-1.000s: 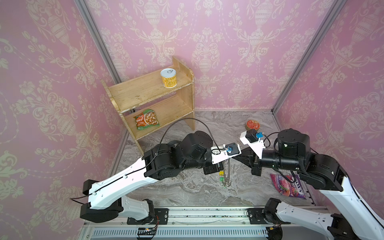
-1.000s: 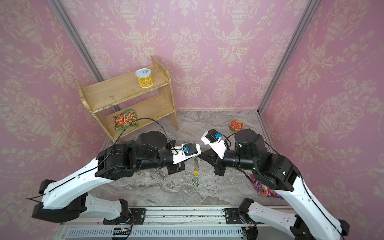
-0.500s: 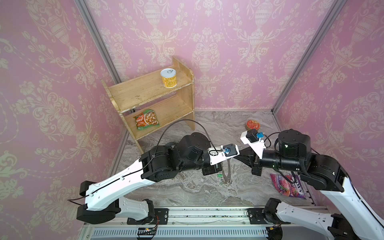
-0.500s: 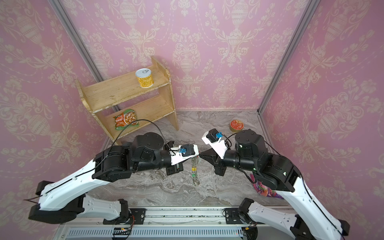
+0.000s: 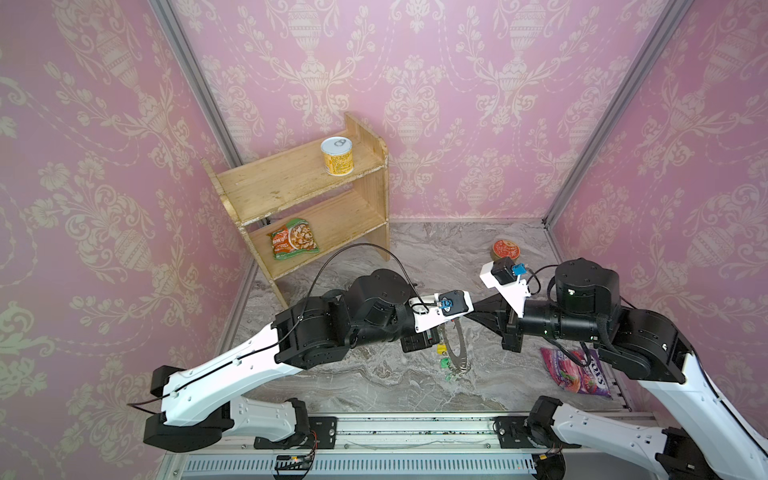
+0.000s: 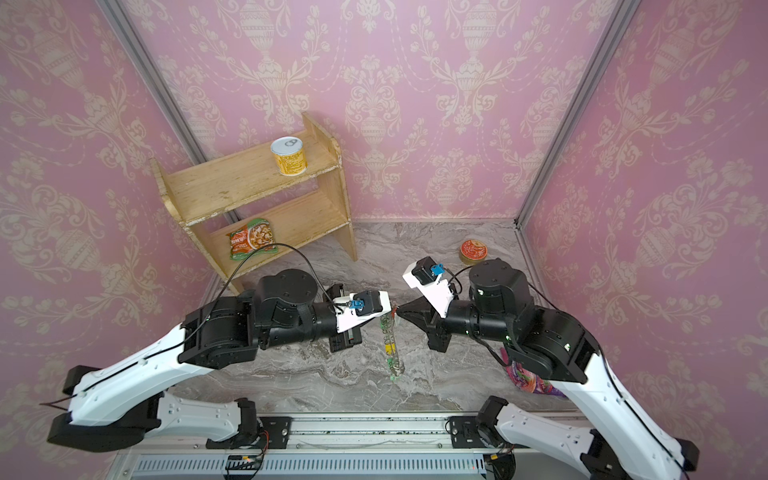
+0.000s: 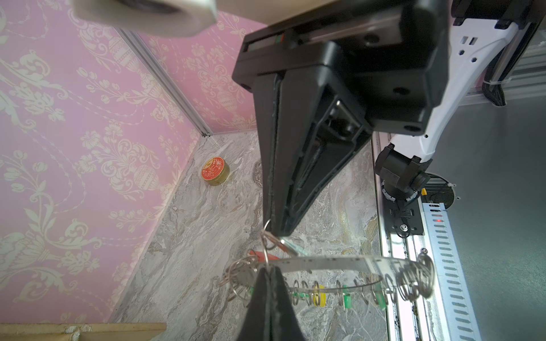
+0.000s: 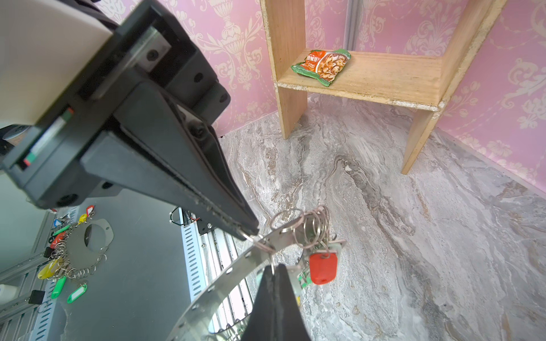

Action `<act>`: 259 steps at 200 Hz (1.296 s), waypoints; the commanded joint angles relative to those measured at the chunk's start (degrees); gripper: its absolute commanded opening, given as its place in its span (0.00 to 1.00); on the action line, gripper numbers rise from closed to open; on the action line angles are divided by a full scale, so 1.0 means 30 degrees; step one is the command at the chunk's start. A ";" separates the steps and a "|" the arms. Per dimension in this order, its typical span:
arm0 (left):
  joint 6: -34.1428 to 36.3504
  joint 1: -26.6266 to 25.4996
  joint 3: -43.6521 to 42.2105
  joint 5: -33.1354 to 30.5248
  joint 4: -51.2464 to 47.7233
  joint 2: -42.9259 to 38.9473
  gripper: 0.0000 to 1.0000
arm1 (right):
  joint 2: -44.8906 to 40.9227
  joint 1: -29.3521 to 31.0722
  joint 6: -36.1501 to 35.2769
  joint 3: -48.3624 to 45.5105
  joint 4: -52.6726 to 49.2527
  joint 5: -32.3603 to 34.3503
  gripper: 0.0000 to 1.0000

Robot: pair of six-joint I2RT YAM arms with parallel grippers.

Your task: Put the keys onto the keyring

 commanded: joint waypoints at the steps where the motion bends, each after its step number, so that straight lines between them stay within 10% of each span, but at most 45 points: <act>1: 0.0704 -0.0332 -0.0168 0.0814 0.2404 -0.1149 0.00 | 0.0289 -0.0077 0.0779 -0.0628 -0.0213 0.0587 0.00; 36: 0.0917 -0.0333 -0.1104 0.0955 0.3648 -0.1584 0.00 | 0.0354 -0.0090 0.1247 -0.1222 -0.0131 -0.0166 0.00; 165: -0.0586 0.1162 -0.5311 0.4811 0.8136 -0.3918 0.00 | -0.2597 -0.0088 0.0345 -0.0988 0.0042 0.2432 0.98; 212: -0.1868 0.2238 -0.5797 0.7370 0.9148 -0.3903 0.00 | -0.2642 -0.0086 -0.1056 -0.0147 0.0319 0.1227 0.95; 259: -0.2566 0.2819 -0.5539 0.8731 0.9200 -0.3499 0.00 | -0.2315 -0.0090 -0.1759 -0.0114 0.1815 -0.0807 0.68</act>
